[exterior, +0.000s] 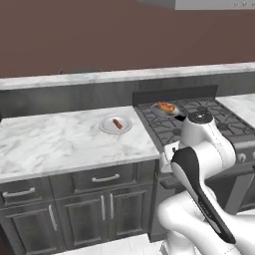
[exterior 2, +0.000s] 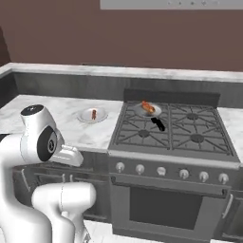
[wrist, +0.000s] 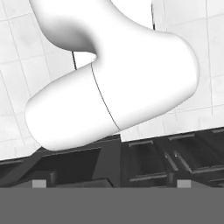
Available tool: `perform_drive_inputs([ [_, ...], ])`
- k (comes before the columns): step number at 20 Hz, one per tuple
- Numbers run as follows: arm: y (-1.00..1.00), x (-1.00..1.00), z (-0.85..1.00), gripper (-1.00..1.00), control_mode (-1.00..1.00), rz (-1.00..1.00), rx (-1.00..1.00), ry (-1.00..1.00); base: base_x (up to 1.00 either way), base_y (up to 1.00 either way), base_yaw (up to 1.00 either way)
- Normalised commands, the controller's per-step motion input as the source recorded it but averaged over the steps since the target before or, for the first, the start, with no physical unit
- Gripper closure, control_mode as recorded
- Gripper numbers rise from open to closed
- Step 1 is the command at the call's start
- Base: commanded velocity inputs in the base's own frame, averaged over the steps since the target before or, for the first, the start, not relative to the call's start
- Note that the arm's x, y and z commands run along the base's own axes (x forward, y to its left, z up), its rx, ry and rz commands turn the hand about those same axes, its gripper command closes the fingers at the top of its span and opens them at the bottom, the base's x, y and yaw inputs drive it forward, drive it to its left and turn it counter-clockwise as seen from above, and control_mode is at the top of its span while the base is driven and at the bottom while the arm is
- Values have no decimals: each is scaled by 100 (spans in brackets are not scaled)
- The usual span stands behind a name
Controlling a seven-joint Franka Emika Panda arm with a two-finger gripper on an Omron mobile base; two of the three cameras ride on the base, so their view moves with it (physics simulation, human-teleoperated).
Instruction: Place the cold items (lime and tomato) from the fridge in one tupperware on the dining counter. Place the warm items (hot dog and kebab skewer) in the stove area in another tupperware.
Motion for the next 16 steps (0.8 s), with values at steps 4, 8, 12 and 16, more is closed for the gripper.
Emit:
perform_drive_inputs([
  [4,0,0,0,-100,100,0,0,0,49,53,-35],
  [8,0,0,0,-100,100,0,0,0,37,49,-32],
  [12,0,0,0,-100,100,0,0,0,34,49,-30],
  [16,0,0,0,-100,100,0,0,0,34,34,-21],
])
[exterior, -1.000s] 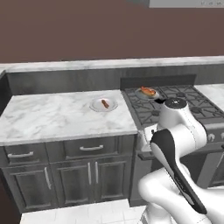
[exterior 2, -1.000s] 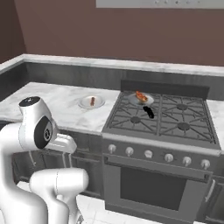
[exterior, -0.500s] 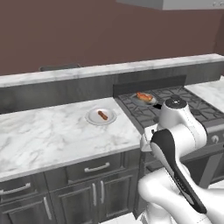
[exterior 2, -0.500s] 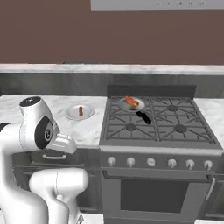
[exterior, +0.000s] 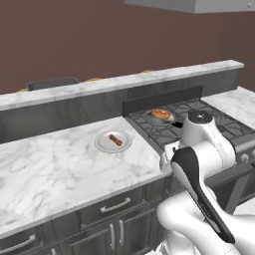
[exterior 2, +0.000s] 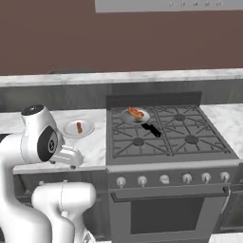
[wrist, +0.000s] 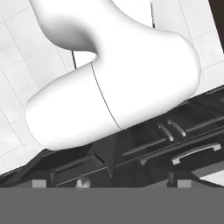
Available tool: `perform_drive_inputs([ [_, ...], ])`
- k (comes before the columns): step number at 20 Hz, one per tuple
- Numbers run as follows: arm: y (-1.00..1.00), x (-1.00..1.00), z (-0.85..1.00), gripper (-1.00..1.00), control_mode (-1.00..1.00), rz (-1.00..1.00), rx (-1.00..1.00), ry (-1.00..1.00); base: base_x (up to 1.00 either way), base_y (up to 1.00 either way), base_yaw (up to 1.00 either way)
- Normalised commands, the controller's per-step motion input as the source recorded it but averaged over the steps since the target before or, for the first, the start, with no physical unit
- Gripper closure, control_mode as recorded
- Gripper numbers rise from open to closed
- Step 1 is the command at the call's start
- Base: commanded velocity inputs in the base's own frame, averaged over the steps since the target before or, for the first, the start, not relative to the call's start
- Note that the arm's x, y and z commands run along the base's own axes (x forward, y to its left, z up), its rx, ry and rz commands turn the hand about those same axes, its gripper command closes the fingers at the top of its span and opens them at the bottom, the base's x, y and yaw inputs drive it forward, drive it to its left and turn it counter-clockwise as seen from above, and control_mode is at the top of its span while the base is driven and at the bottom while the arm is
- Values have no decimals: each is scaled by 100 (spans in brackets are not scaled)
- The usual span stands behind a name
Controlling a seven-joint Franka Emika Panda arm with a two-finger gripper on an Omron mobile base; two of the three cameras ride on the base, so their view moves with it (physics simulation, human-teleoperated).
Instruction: Place the cold items (lime and tomato) from the fridge in one tupperware on the dining counter. Place the warm items (hot dog and kebab skewer) in the stove area in another tupperware.
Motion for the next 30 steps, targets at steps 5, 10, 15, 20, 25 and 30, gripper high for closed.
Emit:
perform_drive_inputs([
  [5,0,0,0,-100,100,0,0,0,25,36,-16],
  [10,0,0,0,-100,100,0,0,0,20,47,-12],
  [15,0,0,0,-100,100,0,0,0,25,46,-11],
  [20,15,12,0,-100,-100,-2,-4,0,16,27,-7],
  [25,26,34,0,-100,-100,2,-7,-1,0,0,0],
  [30,1,40,5,-100,-100,16,1,-24,0,0,0],
])
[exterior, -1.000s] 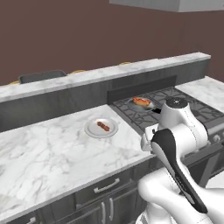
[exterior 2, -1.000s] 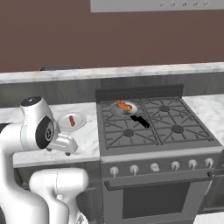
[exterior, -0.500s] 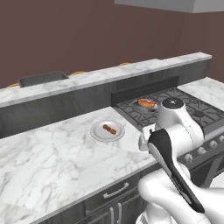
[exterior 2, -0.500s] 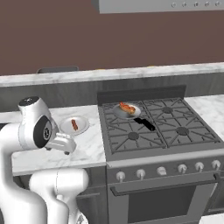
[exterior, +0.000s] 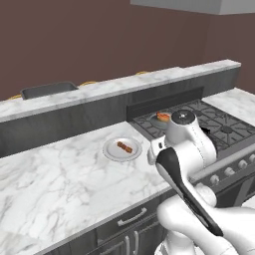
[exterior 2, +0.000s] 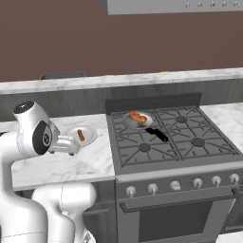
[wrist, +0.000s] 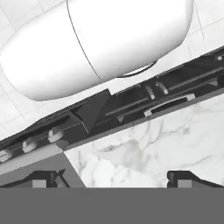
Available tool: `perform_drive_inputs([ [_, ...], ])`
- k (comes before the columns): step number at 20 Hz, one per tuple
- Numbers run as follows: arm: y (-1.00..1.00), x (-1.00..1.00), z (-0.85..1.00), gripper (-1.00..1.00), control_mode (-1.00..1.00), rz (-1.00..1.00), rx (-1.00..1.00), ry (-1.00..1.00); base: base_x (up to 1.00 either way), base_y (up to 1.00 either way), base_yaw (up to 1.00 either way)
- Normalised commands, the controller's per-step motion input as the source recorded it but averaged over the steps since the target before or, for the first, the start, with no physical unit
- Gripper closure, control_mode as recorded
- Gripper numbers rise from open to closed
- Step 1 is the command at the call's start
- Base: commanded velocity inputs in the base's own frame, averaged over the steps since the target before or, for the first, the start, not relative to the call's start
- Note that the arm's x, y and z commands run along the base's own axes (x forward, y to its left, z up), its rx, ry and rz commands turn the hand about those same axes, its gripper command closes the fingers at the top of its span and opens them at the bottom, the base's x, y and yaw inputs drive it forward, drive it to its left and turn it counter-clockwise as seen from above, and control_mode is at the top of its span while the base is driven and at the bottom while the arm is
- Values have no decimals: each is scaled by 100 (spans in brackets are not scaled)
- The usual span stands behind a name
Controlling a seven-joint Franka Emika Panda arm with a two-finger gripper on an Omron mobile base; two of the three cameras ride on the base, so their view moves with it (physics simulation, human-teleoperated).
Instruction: Place the cold items (lime and tomato) from the fridge in one tupperware on the dining counter. Place the warm items (hot dog and kebab skewer) in the stove area in another tupperware.
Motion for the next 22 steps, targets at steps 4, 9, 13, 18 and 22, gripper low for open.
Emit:
perform_drive_inputs([
  [4,0,55,7,-100,-100,31,1,-9,0,0,0],
  [9,8,48,8,-100,-100,33,0,-1,0,0,0],
  [13,37,69,6,-100,-100,24,0,12,0,0,0],
  [18,51,73,0,-100,-100,21,-6,22,0,0,0],
  [22,23,55,-5,-100,-100,2,-4,7,0,0,0],
])
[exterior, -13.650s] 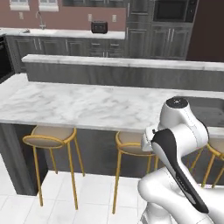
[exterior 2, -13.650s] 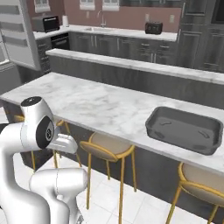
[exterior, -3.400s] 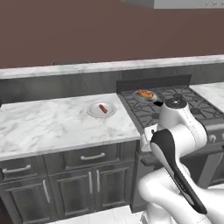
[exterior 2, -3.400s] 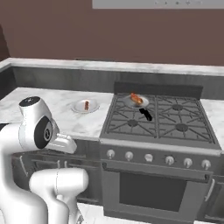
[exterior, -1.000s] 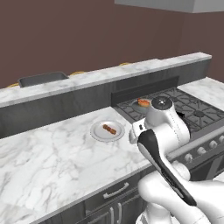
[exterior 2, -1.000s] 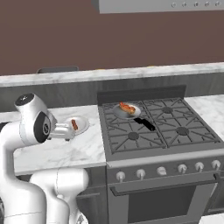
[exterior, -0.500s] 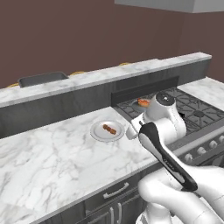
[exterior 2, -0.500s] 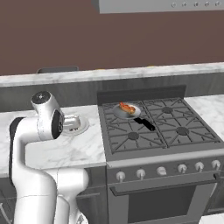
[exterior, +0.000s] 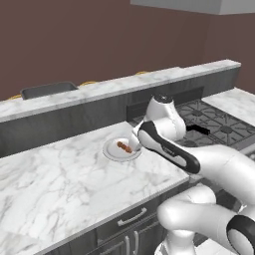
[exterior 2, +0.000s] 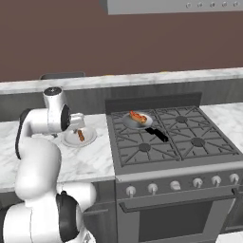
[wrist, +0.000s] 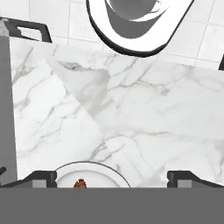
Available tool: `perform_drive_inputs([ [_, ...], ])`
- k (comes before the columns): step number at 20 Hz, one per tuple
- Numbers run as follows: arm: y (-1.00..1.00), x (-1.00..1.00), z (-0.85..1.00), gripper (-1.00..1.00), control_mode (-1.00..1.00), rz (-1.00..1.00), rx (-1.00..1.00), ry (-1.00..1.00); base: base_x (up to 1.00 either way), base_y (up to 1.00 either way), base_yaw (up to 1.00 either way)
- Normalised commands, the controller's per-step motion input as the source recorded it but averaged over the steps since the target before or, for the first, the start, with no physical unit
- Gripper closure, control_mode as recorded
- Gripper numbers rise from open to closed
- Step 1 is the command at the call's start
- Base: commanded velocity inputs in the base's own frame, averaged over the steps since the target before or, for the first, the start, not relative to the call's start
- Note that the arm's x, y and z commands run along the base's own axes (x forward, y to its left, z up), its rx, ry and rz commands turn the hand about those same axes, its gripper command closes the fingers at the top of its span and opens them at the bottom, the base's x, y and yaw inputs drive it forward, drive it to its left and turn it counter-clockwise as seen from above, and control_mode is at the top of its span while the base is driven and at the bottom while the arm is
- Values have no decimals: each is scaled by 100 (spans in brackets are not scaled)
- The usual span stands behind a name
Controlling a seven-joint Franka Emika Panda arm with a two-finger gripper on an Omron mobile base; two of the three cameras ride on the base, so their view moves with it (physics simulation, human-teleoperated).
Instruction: Place the cold items (lime and tomato) from the fridge in one tupperware on the dining counter. Place the warm items (hot dog and kebab skewer) in the stove area in another tupperware.
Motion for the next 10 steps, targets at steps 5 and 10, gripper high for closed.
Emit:
perform_drive_inputs([
  [5,1,46,-50,-100,-100,0,-3,5,0,0,0],
  [10,0,48,-60,-100,-100,0,0,12,0,0,0],
])
